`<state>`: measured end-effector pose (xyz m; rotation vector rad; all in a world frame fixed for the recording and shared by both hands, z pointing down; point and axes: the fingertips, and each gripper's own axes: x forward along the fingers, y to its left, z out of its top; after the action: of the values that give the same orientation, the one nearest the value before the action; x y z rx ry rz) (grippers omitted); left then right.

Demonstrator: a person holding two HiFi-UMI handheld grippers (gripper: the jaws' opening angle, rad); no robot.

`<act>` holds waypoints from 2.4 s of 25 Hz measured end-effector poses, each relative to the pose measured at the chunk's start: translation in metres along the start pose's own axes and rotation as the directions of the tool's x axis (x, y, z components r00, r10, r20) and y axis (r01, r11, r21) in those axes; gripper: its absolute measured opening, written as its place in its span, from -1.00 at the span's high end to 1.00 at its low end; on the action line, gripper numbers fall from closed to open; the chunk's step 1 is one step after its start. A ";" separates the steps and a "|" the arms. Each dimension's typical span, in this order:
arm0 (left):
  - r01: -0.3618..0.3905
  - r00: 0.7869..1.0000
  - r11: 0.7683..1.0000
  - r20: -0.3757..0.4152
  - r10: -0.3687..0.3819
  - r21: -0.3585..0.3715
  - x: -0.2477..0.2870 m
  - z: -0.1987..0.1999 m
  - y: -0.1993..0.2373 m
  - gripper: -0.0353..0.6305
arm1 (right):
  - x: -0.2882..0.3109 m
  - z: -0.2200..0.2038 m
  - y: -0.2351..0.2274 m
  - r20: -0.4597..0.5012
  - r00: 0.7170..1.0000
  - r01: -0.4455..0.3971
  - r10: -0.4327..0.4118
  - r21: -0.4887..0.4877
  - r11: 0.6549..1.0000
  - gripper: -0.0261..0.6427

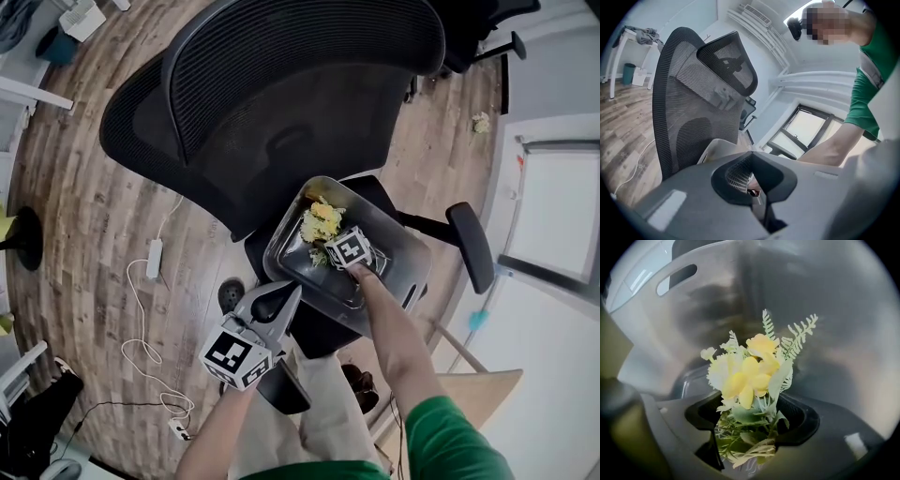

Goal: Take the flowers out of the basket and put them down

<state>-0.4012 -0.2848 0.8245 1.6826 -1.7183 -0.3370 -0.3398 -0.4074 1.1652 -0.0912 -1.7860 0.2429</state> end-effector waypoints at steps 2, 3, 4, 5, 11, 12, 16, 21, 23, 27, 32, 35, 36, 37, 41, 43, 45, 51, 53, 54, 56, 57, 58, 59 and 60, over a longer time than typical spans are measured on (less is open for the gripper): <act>-0.006 1.000 1.000 0.001 0.006 -0.003 0.000 -0.003 0.003 0.84 | 0.001 -0.001 -0.001 0.002 1.000 0.015 -0.015 -0.013 1.000 -0.08; -0.008 1.000 1.000 0.000 0.008 -0.004 0.000 -0.004 0.003 0.84 | 0.001 -0.001 -0.002 0.004 1.000 0.021 -0.021 -0.020 1.000 -0.02; -0.011 1.000 1.000 -0.002 0.011 -0.005 0.001 -0.004 0.003 0.84 | 0.000 -0.003 -0.003 0.005 1.000 0.026 -0.026 -0.026 0.999 0.04; -0.013 1.000 1.000 -0.003 0.013 -0.005 0.001 -0.005 0.004 0.84 | 0.000 -0.004 -0.003 0.006 1.000 0.029 -0.029 -0.033 0.999 0.08; -0.021 1.000 1.000 0.011 0.021 -0.007 0.000 -0.003 0.006 0.84 | -0.009 0.001 0.001 0.000 1.000 0.022 -0.022 -0.091 0.996 0.27; -0.021 1.000 1.000 0.012 0.022 -0.006 0.000 -0.003 0.005 0.84 | -0.010 0.001 0.002 -0.001 1.000 0.020 -0.020 -0.102 0.995 0.28; -0.023 1.000 1.000 0.012 0.023 0.003 -0.003 0.003 0.003 0.84 | -0.019 0.007 0.011 0.017 1.000 0.006 -0.003 -0.142 0.990 0.32; -0.015 1.000 1.000 0.026 0.015 0.016 -0.010 0.011 -0.004 0.84 | -0.045 0.022 0.013 0.079 0.997 0.022 -0.009 -0.162 0.987 0.32; -0.013 0.999 1.000 0.032 0.012 0.024 -0.013 0.017 -0.007 0.84 | -0.060 0.028 0.015 0.104 0.995 0.029 -0.013 -0.159 0.987 0.32; -0.008 0.999 0.999 0.043 0.006 0.042 -0.024 0.035 -0.015 0.84 | -0.096 0.046 0.025 0.169 0.985 0.044 -0.017 -0.161 0.986 0.32; -0.006 0.998 0.998 0.070 0.001 0.069 -0.036 0.064 -0.033 0.84 | -0.151 0.076 0.039 0.277 0.961 0.065 -0.017 -0.163 0.984 0.32; -0.011 0.995 0.997 0.099 0.004 0.071 -0.043 0.086 -0.044 0.84 | -0.190 0.098 0.052 0.350 0.937 0.075 -0.018 -0.151 0.986 0.31; -0.010 0.994 0.997 0.108 0.002 0.076 -0.046 0.094 -0.048 0.84 | -0.204 0.105 0.058 0.375 0.927 0.079 -0.019 -0.147 0.986 0.31; -0.007 0.993 0.996 0.116 -0.003 0.085 -0.048 0.102 -0.053 0.84 | -0.219 0.111 0.063 0.399 0.917 0.084 -0.020 -0.144 0.986 0.31; 0.014 0.990 0.992 0.136 -0.031 0.128 -0.057 0.137 -0.074 0.84 | -0.277 0.131 0.081 0.474 0.880 0.108 -0.030 -0.137 0.985 0.31; 0.019 0.989 0.990 0.145 -0.040 0.143 -0.064 0.156 -0.086 0.84 | -0.306 0.136 0.091 0.497 0.867 0.120 -0.039 -0.132 0.984 0.31; 0.027 0.987 0.986 0.150 -0.052 0.167 -0.069 0.175 -0.098 0.84 | -0.337 0.145 0.099 0.528 0.848 0.131 -0.049 -0.119 0.984 0.31; 0.070 0.982 0.955 0.151 -0.117 0.289 -0.071 0.230 -0.141 0.84 | -0.436 0.171 0.105 0.665 0.740 0.155 -0.098 -0.027 0.987 0.31; 0.082 0.978 0.942 0.155 -0.139 0.326 -0.073 0.244 -0.155 0.84 | -0.468 0.175 0.105 0.706 0.698 0.165 -0.119 0.003 0.986 0.31; 0.088 0.977 0.936 0.154 -0.148 0.341 -0.075 0.248 -0.163 0.84 | -0.483 0.173 0.107 0.723 0.679 0.166 -0.125 0.015 0.986 0.31; 0.095 0.976 0.925 0.148 -0.160 0.368 -0.080 0.253 -0.179 0.84 | -0.515 0.168 0.111 0.756 0.641 0.165 -0.132 0.032 0.986 0.31; 0.098 0.976 0.919 0.146 -0.164 0.381 -0.081 0.255 -0.185 0.84 | -0.531 0.166 0.111 0.772 0.621 0.166 -0.136 0.041 0.985 0.31; 0.100 0.975 0.914 0.144 -0.168 0.393 -0.082 0.259 -0.190 0.84 | -0.547 0.164 0.111 0.785 0.603 0.170 -0.144 0.049 0.984 0.31; 0.102 0.975 0.910 0.142 -0.172 0.402 -0.082 0.262 -0.194 0.84 | -0.561 0.163 0.110 0.795 0.587 0.178 -0.153 0.057 0.982 0.31; 0.105 0.974 0.906 0.141 -0.177 0.409 -0.082 0.266 -0.198 0.84 | -0.574 0.162 0.110 0.802 0.574 0.190 -0.163 0.064 0.980 0.32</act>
<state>-0.4239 -0.3052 0.4848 2.1358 -1.8927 -0.2128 -0.3732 -0.4296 0.5600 0.2242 -2.7079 0.1070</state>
